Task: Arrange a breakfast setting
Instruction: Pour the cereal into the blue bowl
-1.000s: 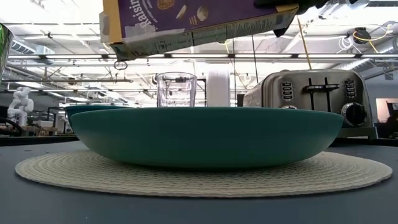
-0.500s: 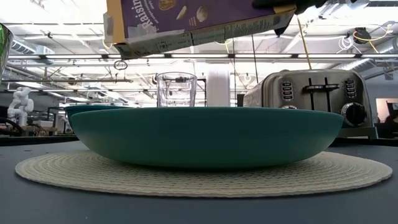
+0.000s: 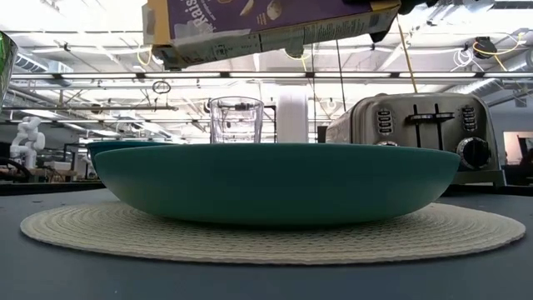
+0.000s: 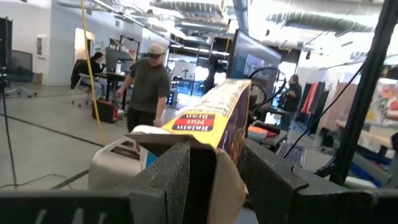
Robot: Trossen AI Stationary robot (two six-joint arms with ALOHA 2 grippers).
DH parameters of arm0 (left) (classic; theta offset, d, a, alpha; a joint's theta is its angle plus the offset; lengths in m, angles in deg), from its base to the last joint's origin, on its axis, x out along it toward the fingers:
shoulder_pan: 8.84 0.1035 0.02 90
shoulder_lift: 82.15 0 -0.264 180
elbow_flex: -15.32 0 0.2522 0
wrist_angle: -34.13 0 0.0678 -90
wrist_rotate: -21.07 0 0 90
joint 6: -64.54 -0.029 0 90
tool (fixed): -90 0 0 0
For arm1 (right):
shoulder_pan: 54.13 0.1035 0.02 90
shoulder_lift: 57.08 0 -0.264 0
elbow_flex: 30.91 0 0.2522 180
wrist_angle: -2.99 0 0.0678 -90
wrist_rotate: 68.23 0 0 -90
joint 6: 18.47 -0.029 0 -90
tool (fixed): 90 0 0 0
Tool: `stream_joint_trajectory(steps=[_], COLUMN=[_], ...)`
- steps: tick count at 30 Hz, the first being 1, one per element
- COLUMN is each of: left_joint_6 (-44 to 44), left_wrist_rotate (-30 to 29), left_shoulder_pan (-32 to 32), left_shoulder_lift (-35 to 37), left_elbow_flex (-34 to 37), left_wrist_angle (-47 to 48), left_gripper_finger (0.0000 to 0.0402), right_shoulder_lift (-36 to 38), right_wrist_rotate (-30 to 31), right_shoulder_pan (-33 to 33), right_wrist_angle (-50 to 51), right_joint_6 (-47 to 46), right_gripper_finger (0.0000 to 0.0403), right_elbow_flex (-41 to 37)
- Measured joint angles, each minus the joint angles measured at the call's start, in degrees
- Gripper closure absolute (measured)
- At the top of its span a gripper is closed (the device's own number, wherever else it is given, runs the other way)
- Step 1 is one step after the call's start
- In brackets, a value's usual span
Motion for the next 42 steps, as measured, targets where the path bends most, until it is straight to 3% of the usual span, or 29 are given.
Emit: stream_joint_trajectory(steps=[10,18,26,30,42], left_joint_6=[-0.37,2.57,2.90,1.45,1.11], left_wrist_rotate=[0.02,0.24,15.39,17.67,17.97], left_shoulder_pan=[-2.74,-5.08,-6.16,-6.16,-6.11], left_shoulder_lift=[5.96,11.27,12.10,12.05,10.74], left_elbow_flex=[0.00,0.04,0.04,0.04,0.04], left_wrist_angle=[2.85,14.18,15.64,15.66,15.36], left_gripper_finger=[0.0252,0.0252,0.0252,0.0250,0.0149], right_shoulder_lift=[0.00,0.02,0.02,0.02,0.04], right_wrist_rotate=[0.02,0.02,0.02,0.03,0.02], right_shoulder_pan=[0.01,-0.01,-0.01,0.00,-0.01], right_wrist_angle=[-0.15,-0.17,-0.17,-0.17,-0.20], right_joint_6=[-0.01,-0.01,-0.01,-0.03,-1.54], right_gripper_finger=[0.0241,0.0241,0.0241,0.0241,0.0241], right_elbow_flex=[0.00,0.02,0.02,0.02,0.07])
